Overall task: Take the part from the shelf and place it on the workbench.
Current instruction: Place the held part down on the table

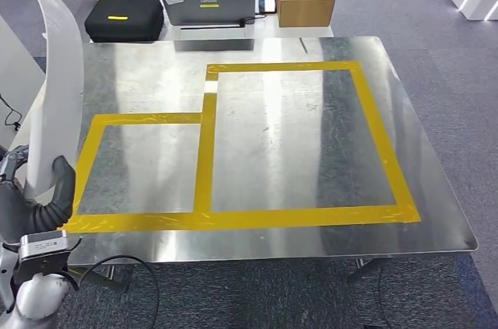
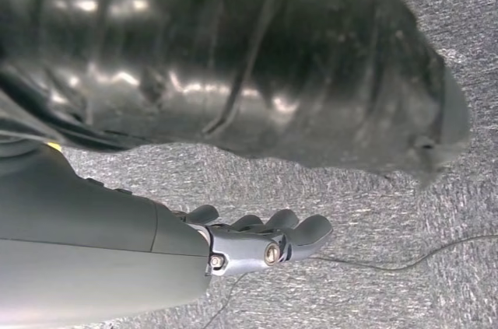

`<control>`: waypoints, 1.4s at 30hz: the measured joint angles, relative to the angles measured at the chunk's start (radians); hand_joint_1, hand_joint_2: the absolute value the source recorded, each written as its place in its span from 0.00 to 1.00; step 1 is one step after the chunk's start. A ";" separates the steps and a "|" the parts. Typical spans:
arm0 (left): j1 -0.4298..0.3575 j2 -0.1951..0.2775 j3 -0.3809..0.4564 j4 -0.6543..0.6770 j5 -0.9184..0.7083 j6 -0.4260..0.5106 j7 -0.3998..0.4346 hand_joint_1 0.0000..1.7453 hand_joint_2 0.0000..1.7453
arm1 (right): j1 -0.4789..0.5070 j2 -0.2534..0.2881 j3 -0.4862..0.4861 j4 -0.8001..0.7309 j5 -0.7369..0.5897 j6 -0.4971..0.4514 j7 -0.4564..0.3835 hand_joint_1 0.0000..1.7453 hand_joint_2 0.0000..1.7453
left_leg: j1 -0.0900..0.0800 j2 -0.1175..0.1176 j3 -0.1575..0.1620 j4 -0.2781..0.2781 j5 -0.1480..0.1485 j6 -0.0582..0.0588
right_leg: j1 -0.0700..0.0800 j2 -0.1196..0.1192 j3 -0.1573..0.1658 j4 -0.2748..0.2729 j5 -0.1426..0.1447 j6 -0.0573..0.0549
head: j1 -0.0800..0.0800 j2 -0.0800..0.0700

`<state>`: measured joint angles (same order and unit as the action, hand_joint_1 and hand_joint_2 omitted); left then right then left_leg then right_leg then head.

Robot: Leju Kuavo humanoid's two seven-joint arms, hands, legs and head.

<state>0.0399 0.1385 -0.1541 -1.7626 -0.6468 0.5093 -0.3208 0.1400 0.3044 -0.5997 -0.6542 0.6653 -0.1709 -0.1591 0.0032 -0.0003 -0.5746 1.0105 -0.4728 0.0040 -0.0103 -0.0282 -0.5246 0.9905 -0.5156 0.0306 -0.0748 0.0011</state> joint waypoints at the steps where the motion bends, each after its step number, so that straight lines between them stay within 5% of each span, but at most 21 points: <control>1: 0.000 0.000 0.000 0.000 0.000 0.000 0.000 1.00 1.00 | 0.000 0.000 0.000 0.000 0.000 0.000 0.000 0.00 0.00 | 0.000 0.000 0.000 0.000 0.000 0.000 | 0.000 0.000 0.000 0.000 0.000 0.000 | 0.000 0.000; 15: -0.001 0.000 0.000 0.000 -0.006 -0.007 0.007 1.00 1.00 | 0.000 0.000 0.000 0.001 0.000 0.000 0.000 0.00 0.00 | 0.000 0.000 0.000 0.000 0.000 0.000 | 0.000 0.000 -0.002 0.000 0.000 0.000 | 0.000 0.000; 17: -0.029 0.004 -0.006 0.029 -0.057 -0.075 0.080 1.00 1.00 | -0.002 0.000 -0.001 0.003 0.001 0.000 0.006 0.00 0.00 | 0.000 -0.001 0.001 0.000 0.000 0.001 | 0.000 -0.002 -0.008 0.000 -0.002 0.001 | 0.000 0.000; 21: -0.187 0.015 -0.044 0.266 -0.160 -0.422 0.445 1.00 1.00 | -0.033 -0.002 0.000 0.029 0.001 -0.005 0.014 0.00 0.00 | 0.000 -0.007 0.002 0.000 0.001 0.001 | -0.001 -0.006 -0.002 0.000 -0.001 0.002 | 0.003 0.000; 23: -0.222 0.016 -0.057 0.355 -0.163 -0.458 0.496 1.00 1.00 | -0.043 -0.003 0.000 0.040 0.001 -0.009 0.014 0.00 0.00 | 0.000 0.000 -0.001 0.000 0.005 -0.001 | 0.000 0.002 -0.002 0.001 0.005 0.000 | 0.003 0.000; 42: -0.285 0.026 -0.105 0.482 -0.151 -0.429 0.483 1.00 1.00 | -0.047 -0.011 0.000 0.074 -0.006 -0.028 0.013 0.00 0.00 | 0.000 0.003 -0.004 0.000 0.006 0.001 | 0.000 0.004 -0.005 0.002 0.006 0.001 | 0.003 0.000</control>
<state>-0.2453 0.1646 -0.2593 -1.2802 -0.7973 0.0802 0.1625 0.0927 0.2937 -0.6001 -0.5803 0.6589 -0.1986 -0.1459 0.0034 0.0026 -0.5781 1.0106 -0.4670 0.0047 -0.0102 -0.0239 -0.5300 0.9923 -0.5101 0.0316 -0.0713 0.0011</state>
